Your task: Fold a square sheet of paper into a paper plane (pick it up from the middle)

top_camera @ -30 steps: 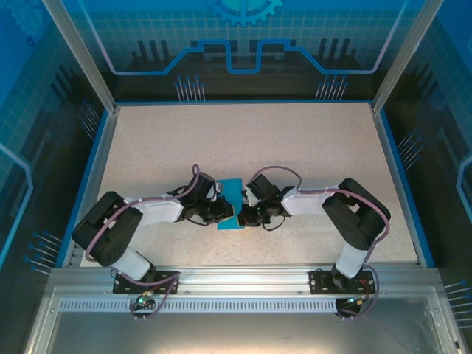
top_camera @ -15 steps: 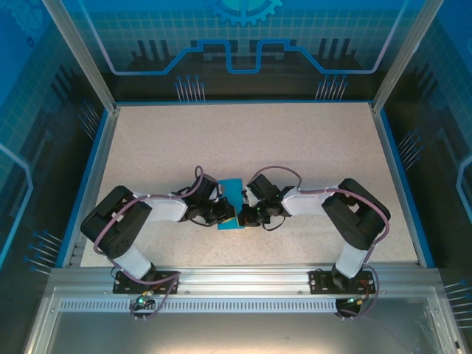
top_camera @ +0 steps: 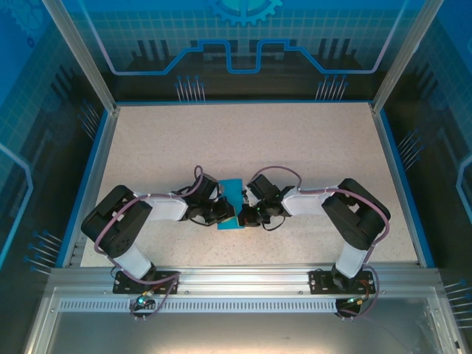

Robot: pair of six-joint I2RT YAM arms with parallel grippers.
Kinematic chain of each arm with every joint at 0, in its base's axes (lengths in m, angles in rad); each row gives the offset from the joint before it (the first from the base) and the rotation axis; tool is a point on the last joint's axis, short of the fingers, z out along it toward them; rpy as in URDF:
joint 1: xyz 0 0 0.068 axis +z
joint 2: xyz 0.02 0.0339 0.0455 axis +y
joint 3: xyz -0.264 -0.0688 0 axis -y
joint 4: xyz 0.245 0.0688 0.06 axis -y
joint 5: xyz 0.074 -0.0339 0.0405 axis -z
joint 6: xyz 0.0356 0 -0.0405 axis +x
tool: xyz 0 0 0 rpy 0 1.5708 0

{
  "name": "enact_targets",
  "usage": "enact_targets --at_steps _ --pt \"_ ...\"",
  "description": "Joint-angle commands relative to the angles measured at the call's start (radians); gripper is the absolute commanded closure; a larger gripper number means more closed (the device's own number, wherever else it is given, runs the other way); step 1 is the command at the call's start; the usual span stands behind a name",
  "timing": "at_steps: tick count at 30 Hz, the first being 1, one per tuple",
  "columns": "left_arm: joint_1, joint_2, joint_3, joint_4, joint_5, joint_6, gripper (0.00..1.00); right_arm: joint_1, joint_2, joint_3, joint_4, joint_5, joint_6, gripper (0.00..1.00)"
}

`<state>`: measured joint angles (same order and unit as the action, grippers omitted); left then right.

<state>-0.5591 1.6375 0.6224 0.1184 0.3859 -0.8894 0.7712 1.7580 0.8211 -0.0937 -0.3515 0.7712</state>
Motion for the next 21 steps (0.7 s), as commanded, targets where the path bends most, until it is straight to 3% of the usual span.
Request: enact_targets --at_steps 1,21 --pt "0.047 -0.002 0.009 -0.049 -0.085 0.008 0.90 -0.005 0.087 -0.076 -0.176 0.129 0.003 0.99" --pt "0.216 -0.020 0.042 -0.125 -0.126 0.098 0.89 -0.005 0.095 -0.090 -0.167 0.134 0.007 0.99"
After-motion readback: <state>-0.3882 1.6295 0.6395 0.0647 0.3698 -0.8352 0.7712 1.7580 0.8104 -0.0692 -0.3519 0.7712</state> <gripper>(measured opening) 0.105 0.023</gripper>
